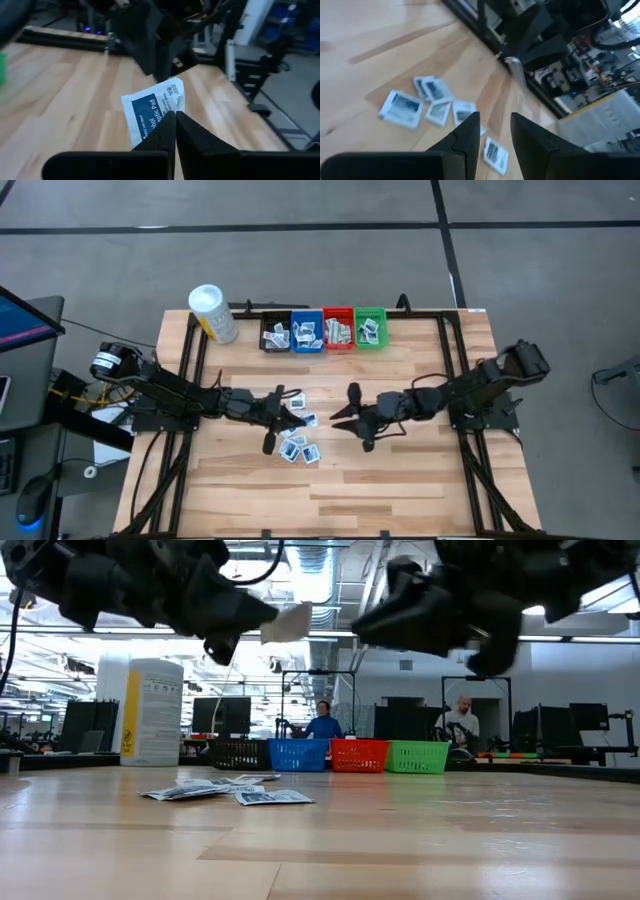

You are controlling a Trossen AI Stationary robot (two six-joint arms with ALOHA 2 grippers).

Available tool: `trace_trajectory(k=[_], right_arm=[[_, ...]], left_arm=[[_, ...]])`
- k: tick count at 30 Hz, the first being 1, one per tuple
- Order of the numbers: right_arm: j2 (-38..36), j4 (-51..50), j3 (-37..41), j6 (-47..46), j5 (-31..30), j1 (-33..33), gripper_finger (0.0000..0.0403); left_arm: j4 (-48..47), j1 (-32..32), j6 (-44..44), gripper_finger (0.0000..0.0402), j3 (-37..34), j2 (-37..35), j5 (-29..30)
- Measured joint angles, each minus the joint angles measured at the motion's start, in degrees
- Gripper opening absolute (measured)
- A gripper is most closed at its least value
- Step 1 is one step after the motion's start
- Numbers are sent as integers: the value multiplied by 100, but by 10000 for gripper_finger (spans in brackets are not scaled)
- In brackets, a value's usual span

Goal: Pick & Place First Aid Supplies
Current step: Put the blue alcohol pad into the green bin

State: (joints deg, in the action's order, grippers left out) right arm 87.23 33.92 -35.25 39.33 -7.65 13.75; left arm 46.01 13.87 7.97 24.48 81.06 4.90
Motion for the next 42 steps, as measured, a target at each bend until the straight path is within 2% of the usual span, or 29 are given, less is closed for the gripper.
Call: trace_trajectory(k=[3, 9, 14, 24, 32, 37, 42], right_arm=[[305, 63, -305, 24, -14, 4, 102], [756, 37, -886, 29, -60, 47, 102], [873, -171, -1126, 29, -626, 97, 102], [864, -358, -1134, 68, -1532, 125, 102], [862, -59, -1132, 547, -1440, 282, 102], [862, -22, -1132, 569, -871, 326, 101], [862, 90, -1132, 578, -721, 327, 67]], left_arm=[[-1, 0, 27, 6, 106, 7, -205], [-4, 0, 42, 7, 147, 7, -222], [-6, 17, 44, 7, 147, 7, -239], [-8, 19, 44, 8, 147, 7, -242], [-8, 21, 44, 8, 147, 7, -242], [-8, 22, 44, 7, 147, 7, -239], [-9, 22, 44, 8, 147, 7, -242]])
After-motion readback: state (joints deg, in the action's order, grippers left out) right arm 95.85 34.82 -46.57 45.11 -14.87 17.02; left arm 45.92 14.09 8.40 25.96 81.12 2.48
